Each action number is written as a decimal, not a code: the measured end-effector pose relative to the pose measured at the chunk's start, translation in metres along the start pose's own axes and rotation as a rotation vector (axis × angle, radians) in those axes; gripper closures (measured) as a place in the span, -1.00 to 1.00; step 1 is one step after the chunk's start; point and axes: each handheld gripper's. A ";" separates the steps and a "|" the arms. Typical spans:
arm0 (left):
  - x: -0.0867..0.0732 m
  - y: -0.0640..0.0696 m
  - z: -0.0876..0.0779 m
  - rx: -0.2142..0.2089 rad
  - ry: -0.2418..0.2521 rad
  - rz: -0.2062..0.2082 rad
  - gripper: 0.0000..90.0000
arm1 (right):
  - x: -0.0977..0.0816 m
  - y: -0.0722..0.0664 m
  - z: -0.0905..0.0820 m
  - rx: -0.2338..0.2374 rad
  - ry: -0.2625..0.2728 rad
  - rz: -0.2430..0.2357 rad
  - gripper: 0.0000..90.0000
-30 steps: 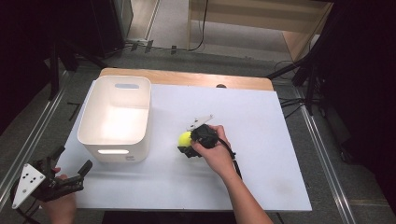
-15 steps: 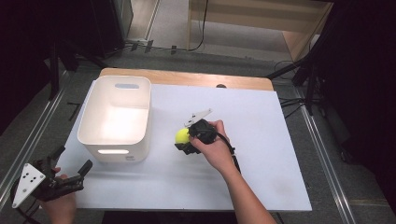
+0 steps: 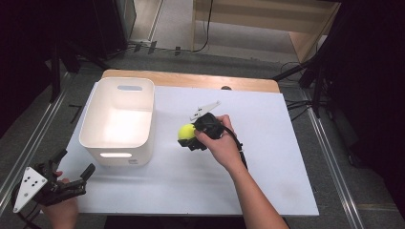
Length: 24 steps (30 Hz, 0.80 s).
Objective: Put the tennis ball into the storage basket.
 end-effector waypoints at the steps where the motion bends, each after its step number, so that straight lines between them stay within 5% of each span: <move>1: 0.000 0.000 0.000 -0.001 0.002 0.001 -1.00 | 0.001 0.000 0.000 0.003 -0.001 0.002 -0.48; 24: 0.000 0.001 0.001 0.002 -0.006 0.005 -1.00 | 0.026 0.001 -0.005 0.056 0.010 -0.007 -0.48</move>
Point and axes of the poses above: each handheld gripper's, and its own axes: z roughly forward along the jaws, x roughly out of its top, y roughly to its right, and after that the axes turned 12 degrees about -x, right-handed
